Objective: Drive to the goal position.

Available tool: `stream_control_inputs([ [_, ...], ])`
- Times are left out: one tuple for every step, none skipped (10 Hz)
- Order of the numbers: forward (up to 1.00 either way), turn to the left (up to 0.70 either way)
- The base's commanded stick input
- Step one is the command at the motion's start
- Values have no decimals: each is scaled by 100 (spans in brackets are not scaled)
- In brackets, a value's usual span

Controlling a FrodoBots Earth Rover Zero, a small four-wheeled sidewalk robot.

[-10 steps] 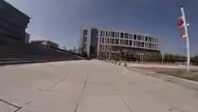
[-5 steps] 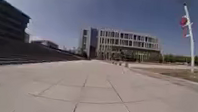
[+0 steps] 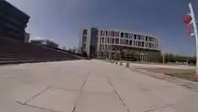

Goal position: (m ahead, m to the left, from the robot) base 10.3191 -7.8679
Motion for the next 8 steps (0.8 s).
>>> stream_control_inputs([
  [70, 0],
  [70, 0],
  [70, 0],
  [70, 0],
  [70, 0],
  [70, 0],
  [70, 0],
  [70, 0],
])
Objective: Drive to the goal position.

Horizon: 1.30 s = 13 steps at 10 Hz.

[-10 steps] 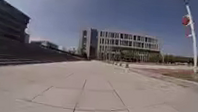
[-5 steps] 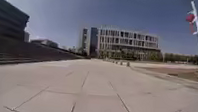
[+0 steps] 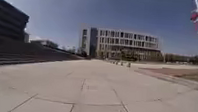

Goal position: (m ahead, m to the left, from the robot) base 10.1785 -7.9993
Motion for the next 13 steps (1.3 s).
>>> stream_control_inputs([
  [70, 0],
  [70, 0],
  [70, 0],
  [70, 0],
  [70, 0],
  [70, 0],
  [70, 0],
  [70, 0],
  [70, 0],
  [70, 0],
  [70, 0],
  [70, 0],
  [70, 0],
])
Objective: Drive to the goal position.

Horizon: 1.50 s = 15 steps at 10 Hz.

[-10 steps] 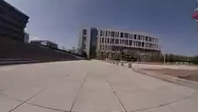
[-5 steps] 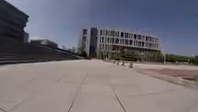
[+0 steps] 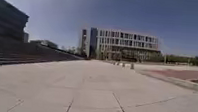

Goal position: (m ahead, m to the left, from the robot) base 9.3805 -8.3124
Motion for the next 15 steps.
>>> stream_control_inputs([
  [70, 0],
  [70, 0],
  [70, 0],
  [70, 0],
  [70, 0],
  [70, 0],
  [70, 0],
  [70, 0],
  [70, 0],
  [70, 0],
  [70, 0],
  [70, 0],
  [70, 0],
  [70, 0],
  [70, 0],
])
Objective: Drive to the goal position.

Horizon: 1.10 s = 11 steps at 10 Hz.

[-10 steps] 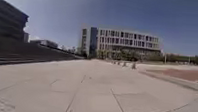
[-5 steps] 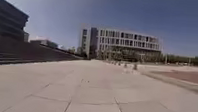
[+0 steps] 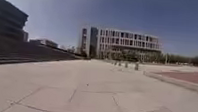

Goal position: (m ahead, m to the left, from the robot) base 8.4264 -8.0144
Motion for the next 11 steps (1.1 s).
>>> stream_control_inputs([
  [70, 0],
  [70, 0],
  [70, 0],
  [70, 0],
  [70, 0],
  [70, 0],
  [70, 0],
  [70, 0],
  [70, 0],
  [70, 0],
  [70, 0],
])
